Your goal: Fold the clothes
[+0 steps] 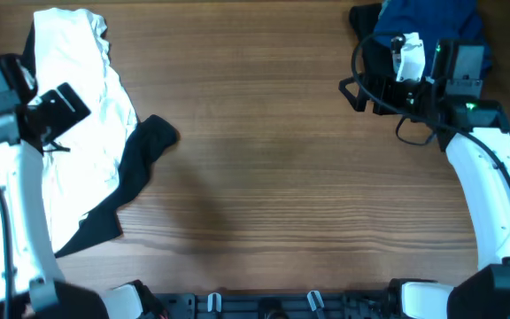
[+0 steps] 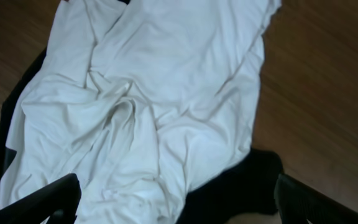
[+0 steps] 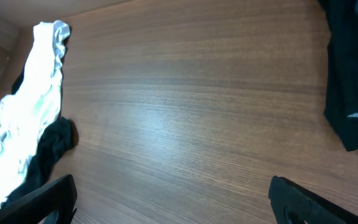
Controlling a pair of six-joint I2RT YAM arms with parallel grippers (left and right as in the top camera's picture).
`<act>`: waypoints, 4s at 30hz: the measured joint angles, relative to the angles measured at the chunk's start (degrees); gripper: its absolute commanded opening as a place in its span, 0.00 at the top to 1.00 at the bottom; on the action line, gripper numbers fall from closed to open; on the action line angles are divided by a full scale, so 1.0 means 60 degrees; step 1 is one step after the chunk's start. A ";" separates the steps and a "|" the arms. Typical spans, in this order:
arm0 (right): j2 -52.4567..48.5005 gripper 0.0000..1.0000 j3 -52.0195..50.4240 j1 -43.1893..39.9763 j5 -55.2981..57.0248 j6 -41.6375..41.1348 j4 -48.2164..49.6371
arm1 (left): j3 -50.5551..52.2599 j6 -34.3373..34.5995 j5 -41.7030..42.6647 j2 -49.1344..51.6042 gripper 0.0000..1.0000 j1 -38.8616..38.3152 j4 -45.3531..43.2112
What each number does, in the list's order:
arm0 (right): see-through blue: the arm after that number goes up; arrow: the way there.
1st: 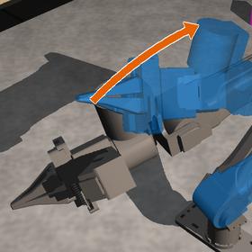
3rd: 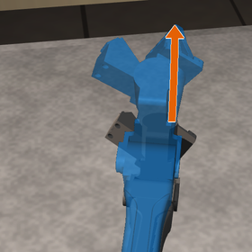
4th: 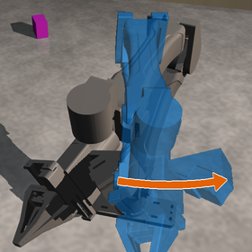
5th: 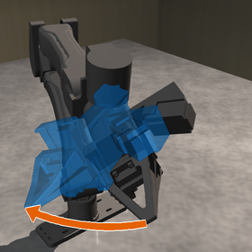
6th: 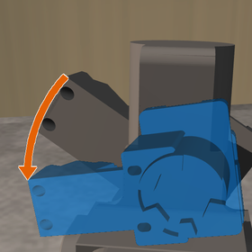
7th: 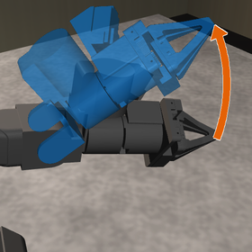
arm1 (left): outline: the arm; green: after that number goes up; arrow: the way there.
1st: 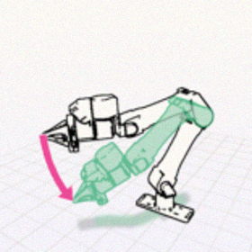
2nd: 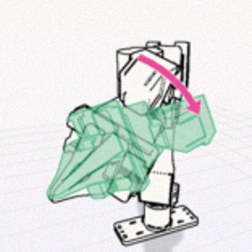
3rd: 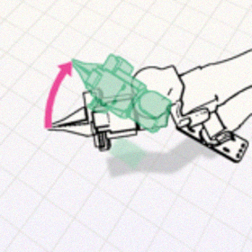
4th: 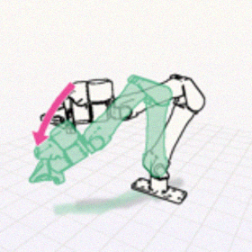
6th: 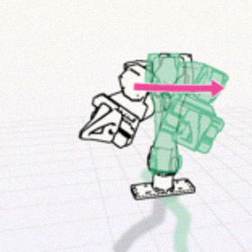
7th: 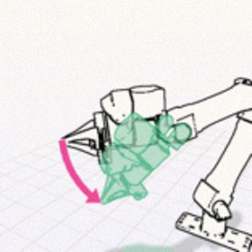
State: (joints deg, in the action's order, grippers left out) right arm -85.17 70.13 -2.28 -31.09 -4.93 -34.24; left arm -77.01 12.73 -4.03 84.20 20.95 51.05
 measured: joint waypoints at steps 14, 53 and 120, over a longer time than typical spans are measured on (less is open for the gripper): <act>-0.0616 0.01 0.0000 0.0255 0.0120 0.0011 -0.0004 | -0.0011 0.0044 0.0000 0.3483 0.29 0.0510 -0.2244; -0.0630 0.00 0.0000 0.0313 0.0193 0.0036 0.0135 | -0.0834 0.1978 0.0962 0.4696 0.65 0.0991 -0.0685; -0.1767 0.01 0.0073 0.3978 -0.3672 0.1545 0.5180 | -0.1942 0.3472 0.4193 -0.1996 0.96 -0.5548 -0.7140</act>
State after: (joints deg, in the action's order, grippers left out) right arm -95.77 70.57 21.58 -53.12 4.34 -3.16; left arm -88.66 33.56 21.12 72.23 -12.34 8.21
